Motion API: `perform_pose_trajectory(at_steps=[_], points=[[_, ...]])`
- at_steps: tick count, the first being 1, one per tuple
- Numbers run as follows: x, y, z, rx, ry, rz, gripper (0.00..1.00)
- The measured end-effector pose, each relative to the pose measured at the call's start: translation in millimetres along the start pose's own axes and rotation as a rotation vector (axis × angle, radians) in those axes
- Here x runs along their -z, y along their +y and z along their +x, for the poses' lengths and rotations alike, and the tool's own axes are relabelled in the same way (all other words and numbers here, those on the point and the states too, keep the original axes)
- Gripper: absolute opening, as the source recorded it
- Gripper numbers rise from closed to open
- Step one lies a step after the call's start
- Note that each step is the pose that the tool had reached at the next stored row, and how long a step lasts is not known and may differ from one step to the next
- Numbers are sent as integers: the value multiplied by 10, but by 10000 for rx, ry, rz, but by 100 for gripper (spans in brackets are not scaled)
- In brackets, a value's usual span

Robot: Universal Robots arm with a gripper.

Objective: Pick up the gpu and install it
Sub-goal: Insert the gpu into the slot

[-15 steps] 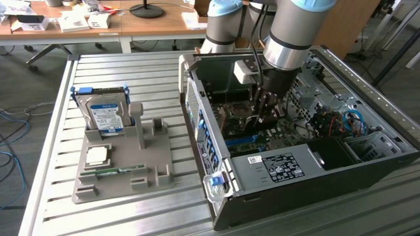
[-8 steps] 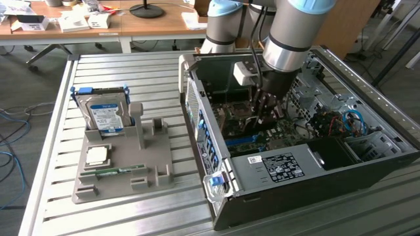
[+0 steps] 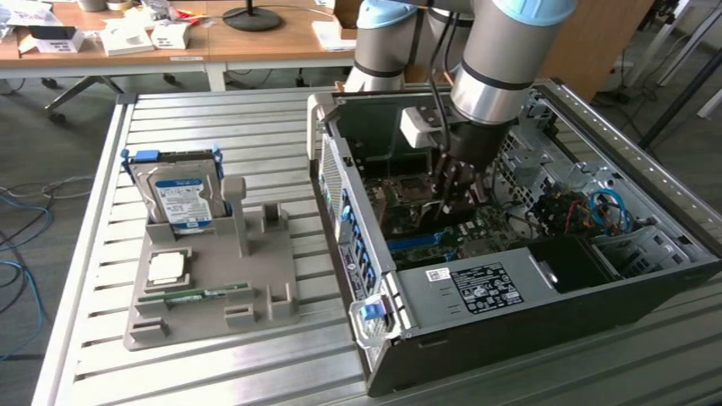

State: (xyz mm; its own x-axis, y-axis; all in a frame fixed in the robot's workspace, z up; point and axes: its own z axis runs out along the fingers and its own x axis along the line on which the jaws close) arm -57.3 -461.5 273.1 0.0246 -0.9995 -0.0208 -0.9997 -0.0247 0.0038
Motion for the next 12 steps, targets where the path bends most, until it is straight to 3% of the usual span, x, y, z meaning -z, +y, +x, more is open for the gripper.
perform_pose_trajectory(at_steps=[12], points=[[-9,63,-5,1,-1,1,26]])
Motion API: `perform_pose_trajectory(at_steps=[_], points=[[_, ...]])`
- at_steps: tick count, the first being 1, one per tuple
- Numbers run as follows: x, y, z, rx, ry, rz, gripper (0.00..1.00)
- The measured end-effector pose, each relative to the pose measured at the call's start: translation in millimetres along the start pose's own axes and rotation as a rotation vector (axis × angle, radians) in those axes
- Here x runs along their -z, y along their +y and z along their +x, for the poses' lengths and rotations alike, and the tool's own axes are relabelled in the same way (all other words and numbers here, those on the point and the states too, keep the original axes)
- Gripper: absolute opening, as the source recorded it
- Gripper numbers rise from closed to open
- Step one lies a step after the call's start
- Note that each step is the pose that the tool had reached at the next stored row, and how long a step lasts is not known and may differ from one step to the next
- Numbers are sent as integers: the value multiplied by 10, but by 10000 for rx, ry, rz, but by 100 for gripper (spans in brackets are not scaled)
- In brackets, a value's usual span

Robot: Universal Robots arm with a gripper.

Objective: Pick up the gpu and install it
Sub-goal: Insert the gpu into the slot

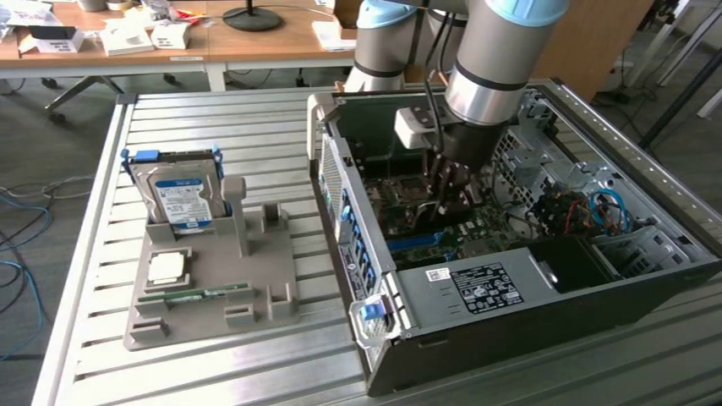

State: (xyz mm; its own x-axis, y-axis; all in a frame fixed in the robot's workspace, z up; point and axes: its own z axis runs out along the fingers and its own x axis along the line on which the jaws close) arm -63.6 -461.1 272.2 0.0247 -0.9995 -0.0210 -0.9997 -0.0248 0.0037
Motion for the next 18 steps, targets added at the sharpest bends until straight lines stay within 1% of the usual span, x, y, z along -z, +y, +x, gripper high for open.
perform_pose_trajectory(at_steps=[11,14,18], points=[[-6,10,-17,-37,2,-1,26],[-10,32,-18,-61,0,1,26],[-11,37,-18,-60,1,1,26]])
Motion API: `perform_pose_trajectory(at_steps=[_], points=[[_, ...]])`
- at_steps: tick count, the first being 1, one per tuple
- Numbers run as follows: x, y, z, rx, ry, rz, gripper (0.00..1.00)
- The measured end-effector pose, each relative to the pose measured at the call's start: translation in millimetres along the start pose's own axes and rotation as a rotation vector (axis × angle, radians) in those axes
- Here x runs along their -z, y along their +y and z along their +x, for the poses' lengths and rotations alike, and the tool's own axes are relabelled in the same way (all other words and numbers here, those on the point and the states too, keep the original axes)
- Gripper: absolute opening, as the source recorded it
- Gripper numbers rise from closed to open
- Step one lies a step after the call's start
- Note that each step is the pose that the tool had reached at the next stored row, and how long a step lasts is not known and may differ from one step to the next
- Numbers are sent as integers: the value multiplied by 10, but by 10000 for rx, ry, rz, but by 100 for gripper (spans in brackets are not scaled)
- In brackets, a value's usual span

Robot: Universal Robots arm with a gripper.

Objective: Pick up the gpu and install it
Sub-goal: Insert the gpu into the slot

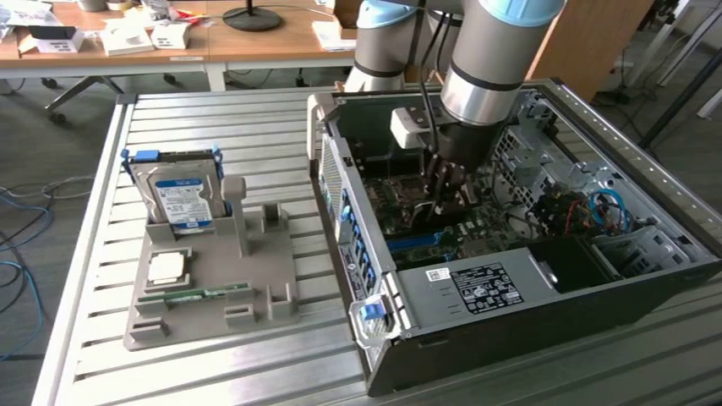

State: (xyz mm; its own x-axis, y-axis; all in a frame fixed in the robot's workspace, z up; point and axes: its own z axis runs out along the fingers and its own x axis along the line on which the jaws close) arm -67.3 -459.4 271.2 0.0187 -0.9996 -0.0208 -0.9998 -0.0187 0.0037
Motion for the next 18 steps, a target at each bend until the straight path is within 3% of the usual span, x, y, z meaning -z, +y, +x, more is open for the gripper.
perform_pose_trajectory(at_steps=[18], points=[[-32,59,-1,-14,0,0,26]])
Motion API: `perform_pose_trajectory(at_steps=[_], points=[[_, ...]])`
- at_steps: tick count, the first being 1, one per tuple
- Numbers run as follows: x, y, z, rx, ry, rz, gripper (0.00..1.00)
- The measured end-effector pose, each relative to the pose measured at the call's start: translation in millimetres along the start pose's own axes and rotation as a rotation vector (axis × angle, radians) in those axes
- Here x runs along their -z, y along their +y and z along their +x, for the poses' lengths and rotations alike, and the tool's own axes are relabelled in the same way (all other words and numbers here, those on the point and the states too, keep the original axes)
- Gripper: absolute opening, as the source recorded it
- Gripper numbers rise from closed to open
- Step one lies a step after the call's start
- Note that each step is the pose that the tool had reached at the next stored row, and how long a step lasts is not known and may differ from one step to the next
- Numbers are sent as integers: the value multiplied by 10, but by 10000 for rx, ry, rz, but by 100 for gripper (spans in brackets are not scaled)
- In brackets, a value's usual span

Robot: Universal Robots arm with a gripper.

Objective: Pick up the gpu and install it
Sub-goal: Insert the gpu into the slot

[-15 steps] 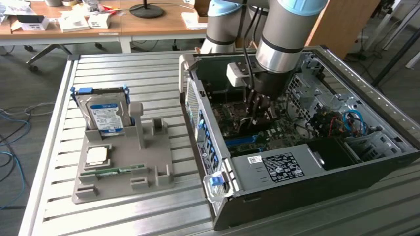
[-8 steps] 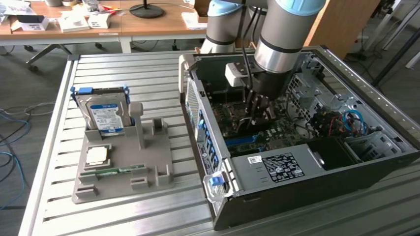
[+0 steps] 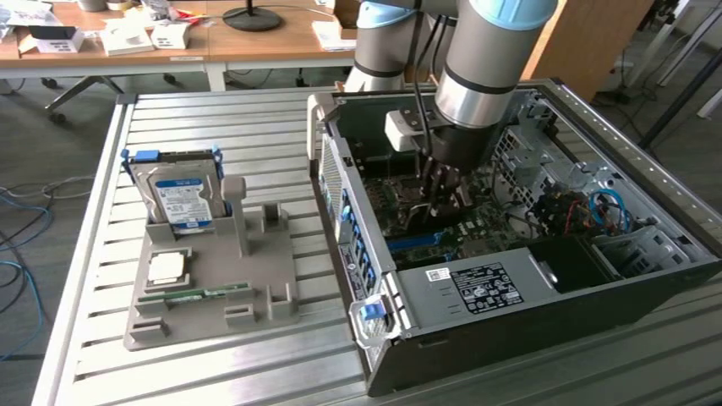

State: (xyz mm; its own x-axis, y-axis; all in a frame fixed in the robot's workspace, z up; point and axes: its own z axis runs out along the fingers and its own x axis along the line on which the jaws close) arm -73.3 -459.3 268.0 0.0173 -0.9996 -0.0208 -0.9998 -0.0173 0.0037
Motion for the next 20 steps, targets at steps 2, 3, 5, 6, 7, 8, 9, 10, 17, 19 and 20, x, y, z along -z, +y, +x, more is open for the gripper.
perform_pose_trajectory(at_steps=[2,3,5,6,7,8,9,10,17,19,20], points=[[-1,1,0,1,-1,1,26],[-1,2,-1,-1,-2,1,26],[-2,2,-1,1,-2,8,26],[-2,2,-1,4,-3,14,26],[-2,2,-1,9,-3,23,26],[-2,2,-1,15,-3,30,26],[-2,2,-1,19,-2,35,26],[-2,2,0,21,-2,37,26],[-12,3,0,27,0,79,26],[-12,3,0,27,1,80,26],[-12,4,0,27,1,79,26]])
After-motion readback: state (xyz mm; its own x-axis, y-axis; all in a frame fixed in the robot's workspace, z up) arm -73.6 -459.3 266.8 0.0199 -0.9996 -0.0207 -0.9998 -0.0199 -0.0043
